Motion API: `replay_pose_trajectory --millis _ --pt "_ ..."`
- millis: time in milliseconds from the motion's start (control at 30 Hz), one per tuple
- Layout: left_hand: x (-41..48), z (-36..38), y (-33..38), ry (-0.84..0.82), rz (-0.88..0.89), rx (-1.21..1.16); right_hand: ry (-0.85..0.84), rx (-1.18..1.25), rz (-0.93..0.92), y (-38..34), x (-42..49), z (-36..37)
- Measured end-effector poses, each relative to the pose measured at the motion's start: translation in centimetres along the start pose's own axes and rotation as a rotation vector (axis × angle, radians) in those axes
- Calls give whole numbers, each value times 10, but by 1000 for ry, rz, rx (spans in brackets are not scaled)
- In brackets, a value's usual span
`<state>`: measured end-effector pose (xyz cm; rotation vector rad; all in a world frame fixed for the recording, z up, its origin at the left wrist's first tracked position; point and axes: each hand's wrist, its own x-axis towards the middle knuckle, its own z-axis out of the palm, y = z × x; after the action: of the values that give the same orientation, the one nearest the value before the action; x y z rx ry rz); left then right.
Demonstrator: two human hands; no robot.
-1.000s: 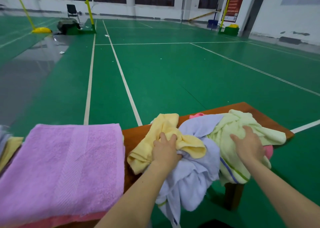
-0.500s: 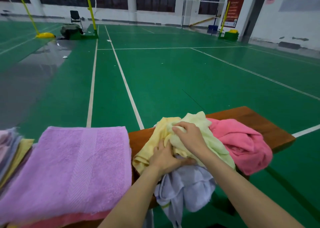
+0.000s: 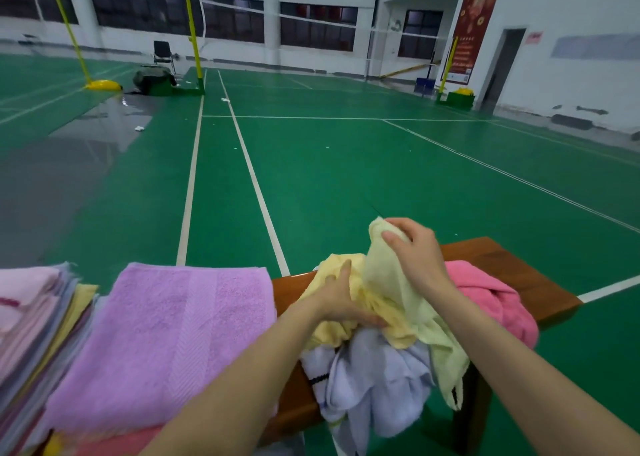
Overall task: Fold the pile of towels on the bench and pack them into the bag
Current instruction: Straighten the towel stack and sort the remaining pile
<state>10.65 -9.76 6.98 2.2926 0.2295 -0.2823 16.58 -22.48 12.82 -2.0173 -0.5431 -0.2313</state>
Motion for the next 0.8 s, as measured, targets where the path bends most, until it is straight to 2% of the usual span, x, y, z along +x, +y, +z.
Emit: replay_pose_trajectory --millis 200,333,400,467,567,600,733,800 --pt "-51 -94 28 298 277 -328 98 229 -87 -91 30 -3" --pt "-92 -120 34 351 443 -505 -2 411 -145 -151 28 30" --pt "-110 -127 29 354 489 -570 -70 410 -210 -173 17 50" --pt "-128 -136 15 366 482 -642 -184 465 -211 -187 7 66" --pt "-150 -158 -18 460 413 -747 -487 738 -75 -198 -5 75" --pt "-156 -165 -31 506 364 -774 -561 755 -54 -198 -8 77" --pt "-175 -179 -81 720 101 -851 -691 443 15 -168 -27 90" --pt "-186 -179 -99 739 46 -879 -729 219 57 -142 -39 101"
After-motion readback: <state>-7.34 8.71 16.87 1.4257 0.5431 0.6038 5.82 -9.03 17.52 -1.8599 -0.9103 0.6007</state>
